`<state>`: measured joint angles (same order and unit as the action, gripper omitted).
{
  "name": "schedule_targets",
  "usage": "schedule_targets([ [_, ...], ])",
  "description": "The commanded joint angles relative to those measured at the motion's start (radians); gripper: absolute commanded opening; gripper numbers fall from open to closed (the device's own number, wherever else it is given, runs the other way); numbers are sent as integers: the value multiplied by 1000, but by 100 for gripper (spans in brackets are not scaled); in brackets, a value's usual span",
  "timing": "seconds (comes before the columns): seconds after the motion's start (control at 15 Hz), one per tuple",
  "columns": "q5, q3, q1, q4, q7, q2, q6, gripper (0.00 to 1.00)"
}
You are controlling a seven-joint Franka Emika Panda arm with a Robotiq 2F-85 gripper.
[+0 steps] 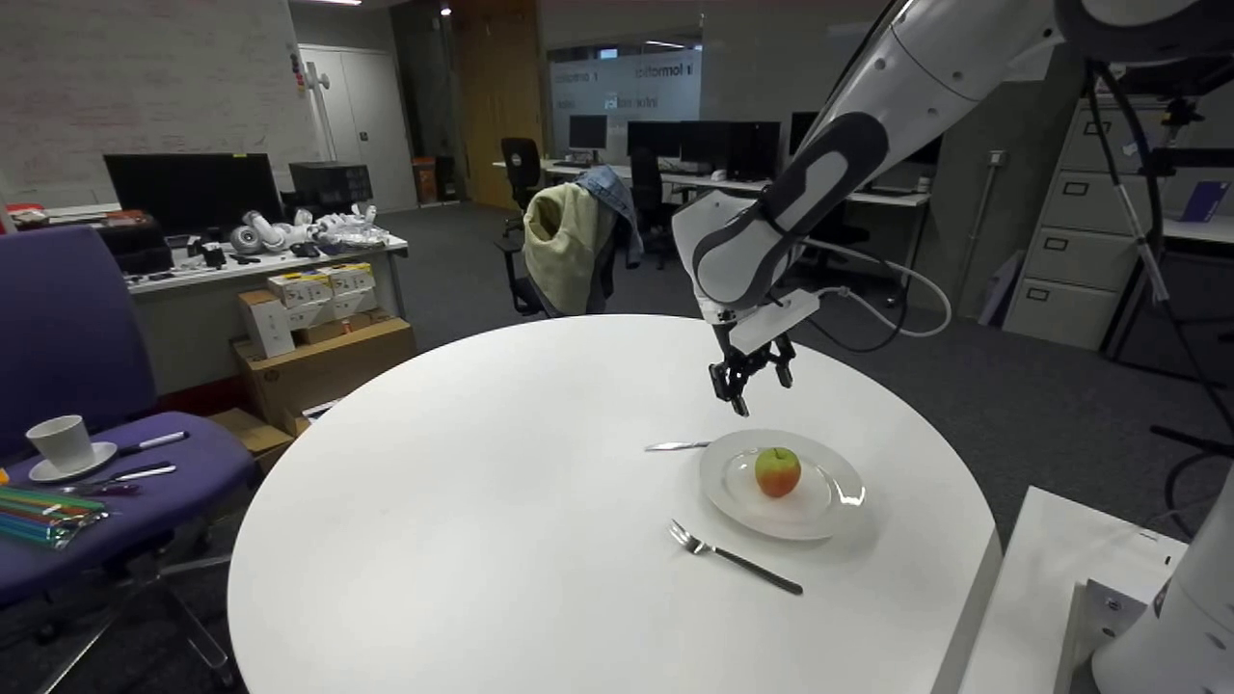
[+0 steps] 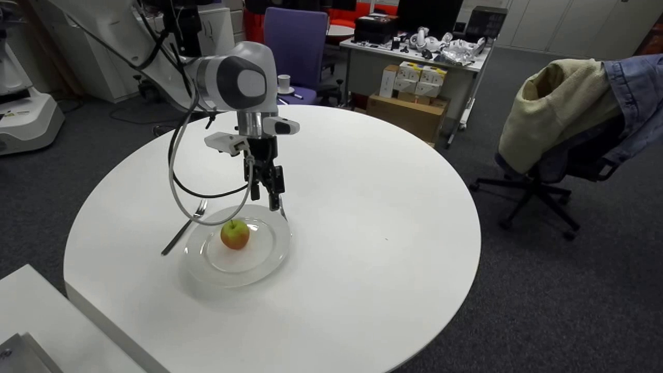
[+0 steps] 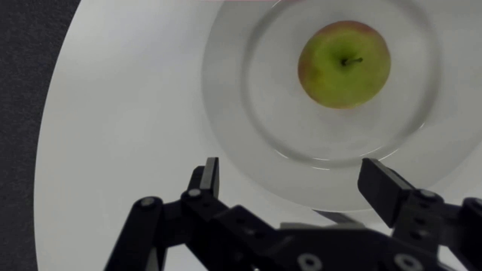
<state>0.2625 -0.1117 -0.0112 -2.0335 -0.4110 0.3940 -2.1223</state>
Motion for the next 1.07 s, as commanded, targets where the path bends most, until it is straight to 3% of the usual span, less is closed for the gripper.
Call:
schedule_targets([
  [0.0, -6, -26, 8, 50, 2, 34, -21, 100],
  [0.33, -175, 26, 69, 61, 217, 64, -125, 100],
  [0.67, -333, 83, 134, 63, 475, 70, -148, 100],
  [0.87, -282, 73, 125, 58, 566, 63, -133, 100],
  [1.0, -208, 41, 93, 58, 521, 59, -141, 100],
])
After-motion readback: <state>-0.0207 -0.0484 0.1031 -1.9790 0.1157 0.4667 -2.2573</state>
